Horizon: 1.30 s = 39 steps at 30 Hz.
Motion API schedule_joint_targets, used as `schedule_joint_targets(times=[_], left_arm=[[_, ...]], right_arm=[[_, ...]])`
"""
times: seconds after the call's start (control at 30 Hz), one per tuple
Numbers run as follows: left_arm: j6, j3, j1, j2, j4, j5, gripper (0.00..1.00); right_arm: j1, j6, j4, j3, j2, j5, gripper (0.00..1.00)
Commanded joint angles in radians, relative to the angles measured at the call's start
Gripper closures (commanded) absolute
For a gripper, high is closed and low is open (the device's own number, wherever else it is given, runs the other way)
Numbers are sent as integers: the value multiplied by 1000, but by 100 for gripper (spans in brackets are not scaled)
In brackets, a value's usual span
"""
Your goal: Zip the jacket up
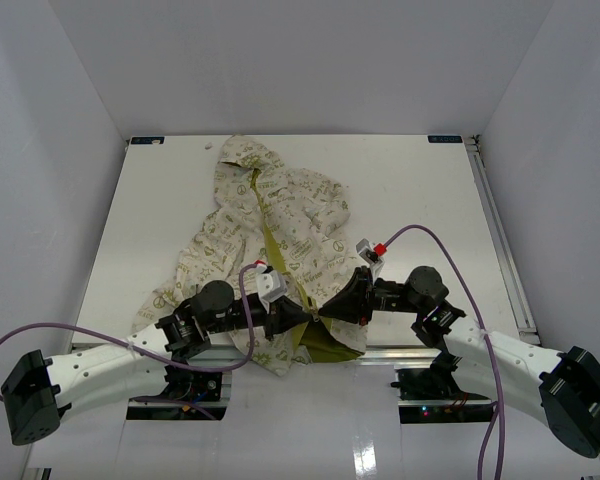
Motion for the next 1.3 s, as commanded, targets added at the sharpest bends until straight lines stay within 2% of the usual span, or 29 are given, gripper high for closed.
schedule_joint_targets(times=[0.0,0.33,1.27], left_arm=[[17,65,-4,31,-22,61,100],[12,59,-4,51,3,156,100],[9,71,-4,125,-3,224,100]], right_arm=[[-1,-3,78,-7,-5,-6,92],[-2,-11,103,-14,-23,-18,92],[-2,2,118,49,-64,-2,92]])
